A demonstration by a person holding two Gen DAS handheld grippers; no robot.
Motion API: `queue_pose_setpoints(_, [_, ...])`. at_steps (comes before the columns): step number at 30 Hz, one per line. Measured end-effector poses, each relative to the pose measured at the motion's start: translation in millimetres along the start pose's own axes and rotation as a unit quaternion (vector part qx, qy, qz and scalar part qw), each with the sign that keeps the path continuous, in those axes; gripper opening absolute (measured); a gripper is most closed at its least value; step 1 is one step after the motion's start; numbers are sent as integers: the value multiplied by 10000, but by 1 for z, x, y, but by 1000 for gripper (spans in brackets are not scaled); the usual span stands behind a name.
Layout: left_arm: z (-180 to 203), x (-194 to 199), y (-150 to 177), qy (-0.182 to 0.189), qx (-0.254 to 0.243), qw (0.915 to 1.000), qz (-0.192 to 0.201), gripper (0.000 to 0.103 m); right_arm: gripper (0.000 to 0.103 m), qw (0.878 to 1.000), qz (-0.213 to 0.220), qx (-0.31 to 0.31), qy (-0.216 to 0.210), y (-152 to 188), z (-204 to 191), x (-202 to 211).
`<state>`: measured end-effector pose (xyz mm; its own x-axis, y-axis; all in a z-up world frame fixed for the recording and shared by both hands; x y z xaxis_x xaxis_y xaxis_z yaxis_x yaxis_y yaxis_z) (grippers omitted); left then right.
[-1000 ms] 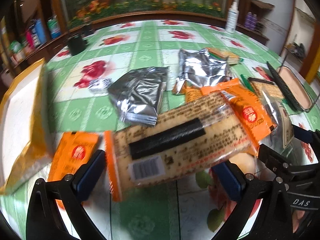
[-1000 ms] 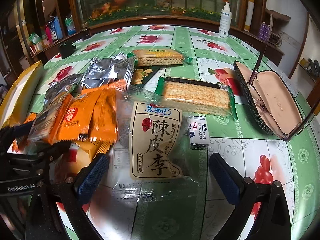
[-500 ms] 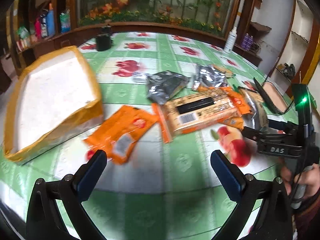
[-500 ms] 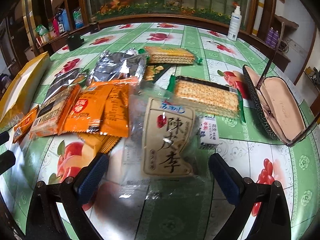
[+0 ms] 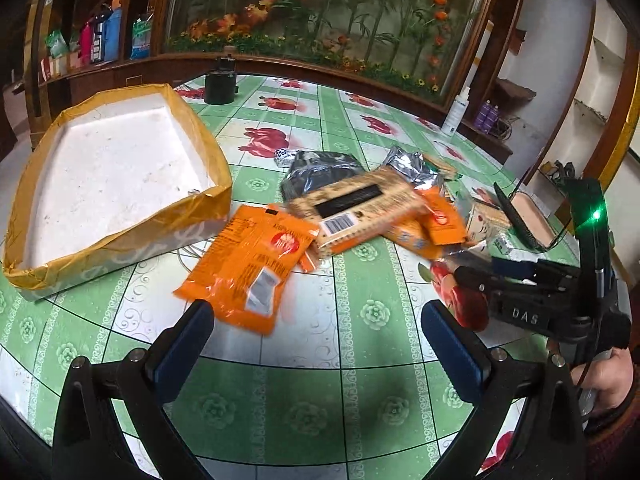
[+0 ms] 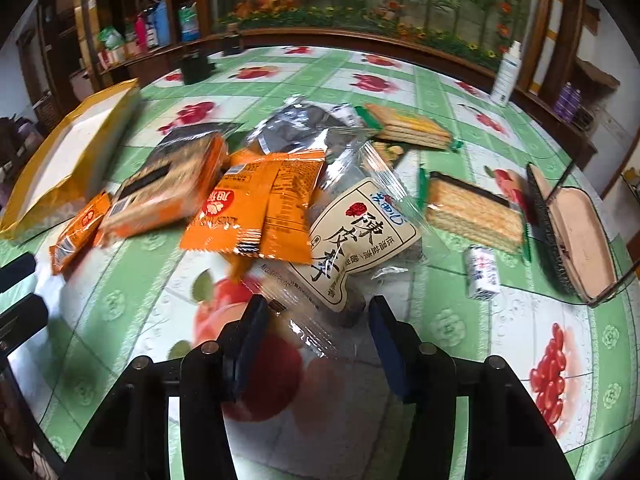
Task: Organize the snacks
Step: 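Lift the orange bag with the left gripper while the right carries the clear bag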
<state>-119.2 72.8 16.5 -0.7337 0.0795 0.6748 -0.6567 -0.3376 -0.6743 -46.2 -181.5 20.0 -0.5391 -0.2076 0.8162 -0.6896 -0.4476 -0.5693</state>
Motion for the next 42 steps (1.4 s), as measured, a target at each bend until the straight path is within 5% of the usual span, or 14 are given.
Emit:
queue_pose_setpoints(13, [-17, 3, -4, 362, 525, 9980, -17, 103, 52, 9961, 394, -209, -758, -27, 22, 17])
queue_pose_setpoints(18, [-18, -3, -11, 37, 472, 9987, -195, 103, 52, 9923, 475, -117, -1140, -44, 19, 14])
queue_pose_setpoints(26, [-13, -23, -32, -748, -14, 9966, -356, 103, 53, 9796, -10, -348, -1979, -35, 40, -12])
queue_pose_setpoints(28, [-10, -32, -38, -932, -262, 9941, -494, 103, 58, 9741, -107, -565, -2186, -34, 47, -15])
queue_pose_setpoints(30, [-8, -42, -38, -1016, -428, 9916, -682, 103, 74, 9707, -132, -766, -2275, -34, 51, -15])
queue_pose_setpoints(33, [-4, -58, -33, -1009, -682, 9865, -1094, 103, 75, 9689, -58, -855, -2321, -36, 52, -14])
queue_pose_setpoints(37, [3, -59, -34, -980, -906, 9856, -1042, 70, 75, 9652, 0, -1084, -2381, -38, 53, -16])
queue_pose_setpoints(42, [11, -56, -32, -982, -944, 9859, -969, 57, 75, 9647, -107, -1392, -2233, -54, 56, -36])
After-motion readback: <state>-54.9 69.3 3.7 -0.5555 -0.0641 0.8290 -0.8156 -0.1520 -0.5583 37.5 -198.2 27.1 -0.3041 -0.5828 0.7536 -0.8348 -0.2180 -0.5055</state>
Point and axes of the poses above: each gripper's, at about its wrist camera, not at the fingertips, and x roughly against the way its jaws point, z to its right, y to its underside, the point moved 1 cm from there along -x, roughly the way its jaws point, and after that the axes turned 4 degrees about x, right-handed, at the moved point
